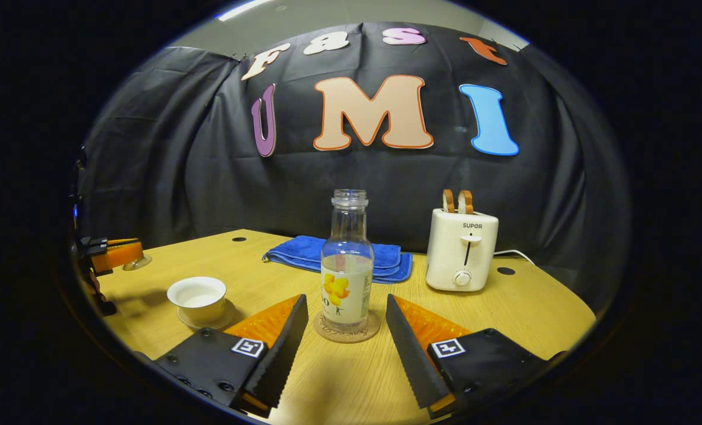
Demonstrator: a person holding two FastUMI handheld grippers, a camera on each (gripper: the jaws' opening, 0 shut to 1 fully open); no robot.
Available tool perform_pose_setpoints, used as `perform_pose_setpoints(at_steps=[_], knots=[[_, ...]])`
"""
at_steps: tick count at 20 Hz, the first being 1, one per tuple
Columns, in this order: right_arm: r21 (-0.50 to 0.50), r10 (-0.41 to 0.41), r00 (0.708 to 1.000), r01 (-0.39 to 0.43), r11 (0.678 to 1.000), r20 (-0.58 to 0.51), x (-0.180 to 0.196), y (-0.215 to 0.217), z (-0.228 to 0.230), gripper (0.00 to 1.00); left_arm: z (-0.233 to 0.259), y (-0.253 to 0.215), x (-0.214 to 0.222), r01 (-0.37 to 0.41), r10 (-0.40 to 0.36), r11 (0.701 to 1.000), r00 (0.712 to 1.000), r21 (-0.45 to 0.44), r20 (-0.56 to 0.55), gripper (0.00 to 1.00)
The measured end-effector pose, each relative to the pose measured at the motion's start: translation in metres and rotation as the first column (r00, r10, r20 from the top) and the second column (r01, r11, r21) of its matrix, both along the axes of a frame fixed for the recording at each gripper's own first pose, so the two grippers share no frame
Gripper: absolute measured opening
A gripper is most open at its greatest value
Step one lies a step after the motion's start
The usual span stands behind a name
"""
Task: Open the teacup lid with one hand, grasp the water bottle and pour water into the teacup with the other hand; after pouring, place the water bottle on the coaster and then close the teacup lid.
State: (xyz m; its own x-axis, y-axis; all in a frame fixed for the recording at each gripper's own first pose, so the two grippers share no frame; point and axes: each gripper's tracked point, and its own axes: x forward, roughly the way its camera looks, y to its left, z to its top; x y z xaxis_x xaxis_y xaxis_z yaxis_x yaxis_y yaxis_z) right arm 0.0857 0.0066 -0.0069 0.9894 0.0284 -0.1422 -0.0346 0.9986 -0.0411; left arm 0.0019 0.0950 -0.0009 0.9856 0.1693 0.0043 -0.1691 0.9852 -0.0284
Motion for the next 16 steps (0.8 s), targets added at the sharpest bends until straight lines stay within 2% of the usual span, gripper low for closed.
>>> perform_pose_setpoints(at_steps=[10,12,13,15,16], knots=[[0.023,0.0,1.0,-0.001,1.0,0.024,-0.013,-0.004,-0.006,0.87,0.007,-0.044,0.033,0.077,-0.076,0.996,0.997,-0.036,0.013,0.27],[0.029,-0.002,0.999,0.0,1.0,0.042,-0.016,-0.005,-0.003,0.83,0.009,-0.056,0.041,0.095,-0.095,0.995,0.995,-0.029,0.014,0.27],[0.032,-0.003,0.999,0.002,0.999,0.042,-0.015,-0.007,-0.004,0.89,0.009,-0.062,0.044,0.105,-0.105,0.994,0.994,-0.024,0.013,0.27],[0.048,-0.004,0.999,0.001,0.999,0.05,-0.016,-0.008,-0.003,0.83,0.008,-0.074,0.05,0.124,-0.124,0.992,0.992,-0.013,0.004,0.27],[0.052,-0.005,0.998,0.002,0.999,0.056,-0.016,-0.009,-0.001,0.86,0.007,-0.08,0.052,0.134,-0.134,0.991,0.991,-0.01,-0.002,0.27]])
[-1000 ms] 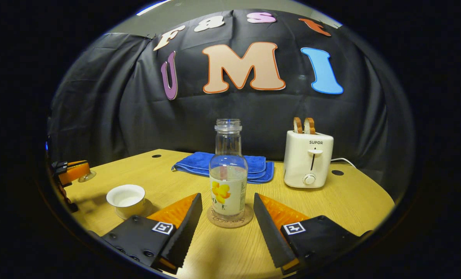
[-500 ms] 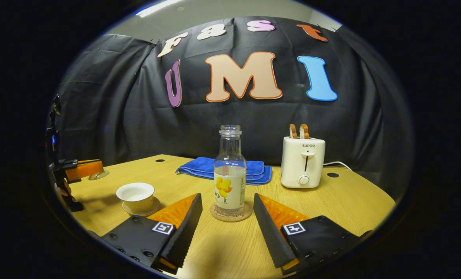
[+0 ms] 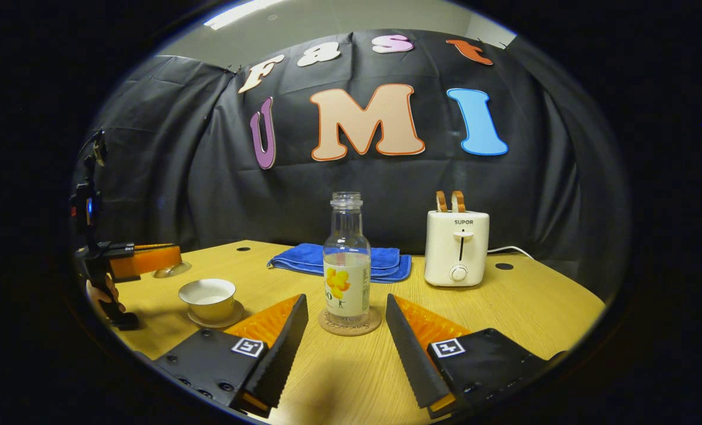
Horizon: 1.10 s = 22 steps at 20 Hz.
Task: Open the teacup lid with one hand, grasp the water bottle and pour water into the teacup with the other hand; after pouring, place the water bottle on the coaster and then close the teacup lid.
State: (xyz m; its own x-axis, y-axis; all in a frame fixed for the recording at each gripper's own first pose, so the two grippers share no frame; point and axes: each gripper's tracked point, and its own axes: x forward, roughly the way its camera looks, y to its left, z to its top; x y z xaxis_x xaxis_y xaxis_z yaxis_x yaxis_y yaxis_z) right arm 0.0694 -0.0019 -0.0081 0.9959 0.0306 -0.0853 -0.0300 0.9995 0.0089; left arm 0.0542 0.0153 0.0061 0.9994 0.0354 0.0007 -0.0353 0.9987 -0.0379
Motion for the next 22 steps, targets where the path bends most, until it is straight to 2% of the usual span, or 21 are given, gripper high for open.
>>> perform_pose_setpoints(at_steps=[1,2,8,17,18,19,20,22], knots=[[-0.003,0.001,1.0,-0.001,1.0,0.009,-0.001,0.0,0.001,0.83,-0.001,-0.005,0.002,0.011,-0.011,1.0,1.0,0.002,-0.003,0.27],[-0.008,0.004,1.0,-0.003,1.0,0.018,-0.002,0.001,0.003,0.87,-0.001,-0.01,0.004,0.022,-0.022,1.0,1.0,0.004,-0.007,0.27],[-0.004,-0.011,0.998,0.011,1.0,0.069,-0.006,-0.004,0.011,0.87,-0.007,-0.03,0.014,0.057,-0.056,0.998,0.998,0.021,-0.04,0.27],[-0.003,-0.016,0.997,0.017,1.0,0.07,-0.005,-0.004,0.011,0.86,-0.021,-0.046,0.029,0.088,-0.083,0.995,0.992,0.048,-0.1,0.27],[-0.002,-0.018,0.997,0.018,1.0,0.069,-0.005,-0.004,0.011,0.83,-0.022,-0.046,0.03,0.089,-0.083,0.995,0.991,0.049,-0.107,0.27],[-0.003,-0.019,0.997,0.019,1.0,0.069,-0.006,-0.004,0.011,0.89,-0.025,-0.045,0.03,0.087,-0.08,0.995,0.99,0.051,-0.117,0.27],[-0.002,-0.019,0.997,0.019,1.0,0.069,-0.007,-0.004,0.011,0.83,-0.025,-0.045,0.03,0.086,-0.079,0.995,0.99,0.054,-0.116,0.27],[-0.003,-0.019,0.997,0.019,1.0,0.069,-0.006,-0.004,0.011,0.86,-0.024,-0.045,0.031,0.085,-0.078,0.995,0.99,0.058,-0.114,0.27]])
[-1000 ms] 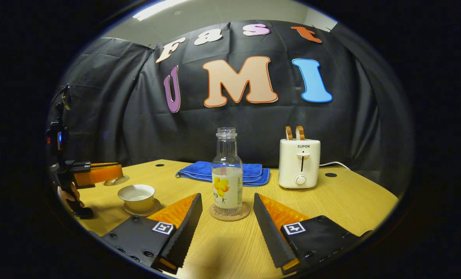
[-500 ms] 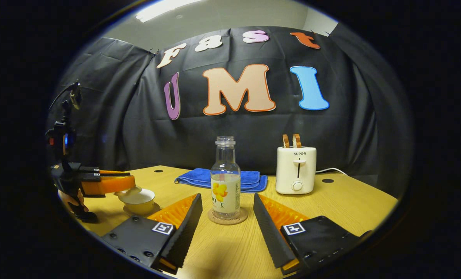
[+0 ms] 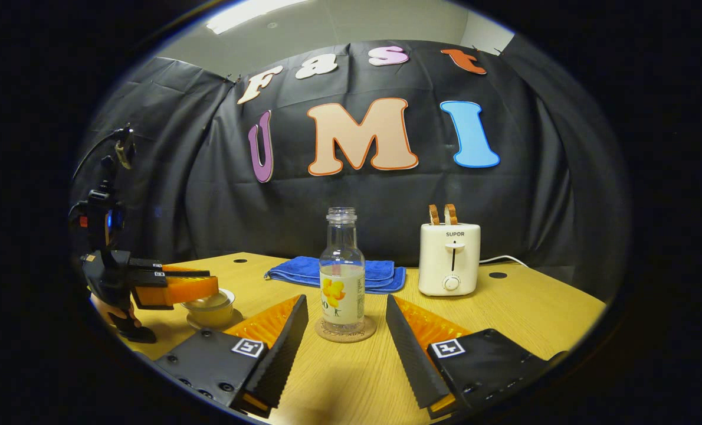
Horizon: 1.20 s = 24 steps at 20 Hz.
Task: Open the teacup lid with one hand, grasp the water bottle and pour water into the teacup with the other hand; after pouring, place the water bottle on the coaster and then close the teacup lid.
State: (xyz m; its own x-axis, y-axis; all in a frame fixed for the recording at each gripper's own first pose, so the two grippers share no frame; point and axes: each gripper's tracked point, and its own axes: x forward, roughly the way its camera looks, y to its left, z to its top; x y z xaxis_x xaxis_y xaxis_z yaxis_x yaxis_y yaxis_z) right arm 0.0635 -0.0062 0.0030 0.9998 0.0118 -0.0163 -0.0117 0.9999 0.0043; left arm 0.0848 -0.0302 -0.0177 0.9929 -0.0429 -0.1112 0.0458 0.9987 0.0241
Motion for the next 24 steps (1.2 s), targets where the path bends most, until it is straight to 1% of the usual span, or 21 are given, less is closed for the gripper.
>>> perform_pose_setpoints(at_steps=[10,14,16,17,18,20,22,24], knots=[[0.0,-0.003,1.0,0.003,1.0,-0.001,0.001,-0.002,0.0,0.86,-0.001,-0.002,0.004,0.008,-0.008,1.0,1.0,-0.001,-0.009,0.28],[0.0,-0.007,1.0,0.007,1.0,-0.001,0.001,-0.004,0.0,0.86,-0.002,-0.001,0.001,0.0,0.0,1.0,1.0,-0.009,-0.009,0.34],[0.0,-0.007,1.0,0.007,1.0,-0.002,0.0,-0.004,0.0,0.86,0.0,0.002,-0.002,-0.005,0.005,1.0,1.0,-0.019,-0.002,0.5],[0.001,-0.007,1.0,0.007,1.0,-0.002,0.0,-0.004,0.0,0.86,0.001,0.004,-0.005,-0.015,0.015,1.0,1.0,-0.025,0.003,0.59],[0.001,-0.007,1.0,0.007,1.0,-0.002,0.0,-0.004,0.0,0.86,0.002,0.007,-0.007,-0.026,0.026,0.999,1.0,-0.031,0.012,0.71],[0.001,-0.007,1.0,0.007,1.0,-0.002,0.0,-0.004,0.0,0.86,0.005,0.014,-0.014,-0.049,0.051,0.998,0.998,-0.045,0.034,0.88],[0.001,-0.007,1.0,0.007,1.0,-0.002,0.0,-0.004,0.0,0.86,0.007,0.021,-0.021,-0.066,0.068,0.997,0.997,-0.047,0.046,0.93],[0.001,-0.008,1.0,0.008,1.0,-0.002,0.0,-0.004,0.0,0.86,0.009,0.029,-0.027,-0.081,0.084,0.996,0.995,-0.046,0.057,0.93]])
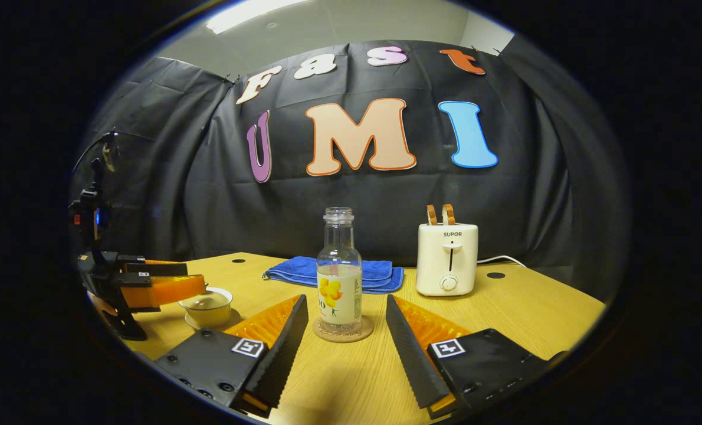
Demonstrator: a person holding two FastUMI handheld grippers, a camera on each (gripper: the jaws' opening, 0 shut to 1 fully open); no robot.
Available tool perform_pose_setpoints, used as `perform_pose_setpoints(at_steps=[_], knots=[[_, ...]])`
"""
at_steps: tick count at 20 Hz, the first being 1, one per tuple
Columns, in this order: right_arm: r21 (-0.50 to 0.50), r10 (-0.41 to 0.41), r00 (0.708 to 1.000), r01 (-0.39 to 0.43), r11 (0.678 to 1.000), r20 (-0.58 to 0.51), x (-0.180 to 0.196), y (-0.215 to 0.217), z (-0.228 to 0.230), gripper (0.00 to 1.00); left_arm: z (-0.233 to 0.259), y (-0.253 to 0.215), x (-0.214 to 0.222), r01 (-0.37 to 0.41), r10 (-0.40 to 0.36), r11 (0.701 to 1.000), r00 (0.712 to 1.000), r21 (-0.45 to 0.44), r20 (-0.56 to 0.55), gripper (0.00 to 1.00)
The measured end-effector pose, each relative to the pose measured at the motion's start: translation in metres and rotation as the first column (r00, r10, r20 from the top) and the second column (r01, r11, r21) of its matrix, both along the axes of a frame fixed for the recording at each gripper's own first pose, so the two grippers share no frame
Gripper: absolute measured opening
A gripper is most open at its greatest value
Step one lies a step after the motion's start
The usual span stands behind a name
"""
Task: Open the teacup lid with one hand, grasp the water bottle and pour water into the teacup with the other hand; after pouring, place the water bottle on the coaster and then close the teacup lid.
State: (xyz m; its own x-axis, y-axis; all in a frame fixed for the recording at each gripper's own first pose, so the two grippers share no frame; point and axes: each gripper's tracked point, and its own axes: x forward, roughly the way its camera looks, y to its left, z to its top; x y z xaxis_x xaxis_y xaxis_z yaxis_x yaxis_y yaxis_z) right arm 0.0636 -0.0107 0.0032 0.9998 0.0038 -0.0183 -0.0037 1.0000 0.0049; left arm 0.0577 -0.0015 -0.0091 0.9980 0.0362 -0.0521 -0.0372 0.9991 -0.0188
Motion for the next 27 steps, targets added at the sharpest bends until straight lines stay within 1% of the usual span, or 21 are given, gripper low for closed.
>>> perform_pose_setpoints(at_steps=[2,3,4,6,7,8,10,11,12,13,17,21,24,25,26,27], knots=[[0.0,-0.002,1.0,0.002,1.0,0.0,-0.001,0.0,0.001,0.86,0.001,0.007,-0.007,-0.017,0.017,1.0,1.0,0.005,0.007,0.93],[0.0,-0.004,1.0,0.004,1.0,0.0,-0.001,-0.001,0.0,0.86,0.001,0.013,-0.011,-0.032,0.032,0.999,0.999,0.011,0.011,0.96],[0.0,-0.006,1.0,0.006,1.0,0.001,-0.002,-0.002,0.001,0.86,0.002,0.019,-0.015,-0.047,0.047,0.999,0.999,0.015,0.015,0.93],[0.0,-0.015,1.0,0.015,1.0,0.002,-0.004,-0.005,0.001,0.86,0.004,0.029,-0.022,-0.079,0.078,0.997,0.997,0.019,0.027,0.93],[0.0,-0.018,1.0,0.018,1.0,0.002,-0.006,-0.005,0.001,0.86,0.005,0.035,-0.027,-0.092,0.091,0.996,0.995,0.019,0.036,0.96],[0.0,-0.022,1.0,0.022,1.0,0.002,-0.008,-0.006,0.002,0.86,0.007,0.039,-0.03,-0.101,0.1,0.995,0.994,0.019,0.045,0.93],[0.0,-0.027,1.0,0.027,1.0,0.003,-0.011,-0.008,0.002,0.86,0.007,0.046,-0.037,-0.122,0.12,0.992,0.991,0.024,0.052,0.93],[-0.001,-0.03,1.0,0.03,1.0,0.003,-0.013,-0.008,0.001,0.86,0.007,0.048,-0.039,-0.128,0.127,0.992,0.99,0.022,0.053,0.93],[-0.001,-0.034,0.999,0.034,0.999,0.003,-0.012,-0.009,0.002,0.89,0.007,0.05,-0.041,-0.133,0.132,0.991,0.99,0.024,0.054,0.93],[-0.001,-0.037,0.999,0.037,0.999,0.003,-0.013,-0.009,0.002,0.86,0.008,0.052,-0.043,-0.139,0.137,0.99,0.989,0.024,0.056,0.93],[0.0,-0.046,0.999,0.046,0.999,0.003,-0.023,-0.013,0.003,0.86,0.008,0.061,-0.049,-0.16,0.159,0.987,0.986,0.025,0.056,0.93],[0.002,-0.043,0.999,0.043,0.999,0.003,-0.025,-0.013,0.004,0.86,0.007,0.065,-0.05,-0.186,0.184,0.982,0.981,0.025,0.054,0.93],[0.002,-0.043,0.999,0.043,0.999,0.003,-0.025,-0.013,0.004,0.86,0.006,0.065,-0.05,-0.186,0.184,0.982,0.981,0.025,0.054,0.93],[0.003,-0.042,0.999,0.042,0.999,0.003,-0.025,-0.014,0.004,0.83,0.006,0.065,-0.05,-0.186,0.184,0.982,0.981,0.024,0.054,0.93],[0.003,-0.042,0.999,0.042,0.999,0.003,-0.026,-0.014,0.004,0.86,0.007,0.065,-0.051,-0.186,0.184,0.982,0.981,0.023,0.053,0.93],[0.003,-0.042,0.999,0.042,0.999,0.003,-0.025,-0.014,0.004,0.86,0.006,0.065,-0.051,-0.186,0.184,0.982,0.981,0.022,0.052,0.93]])
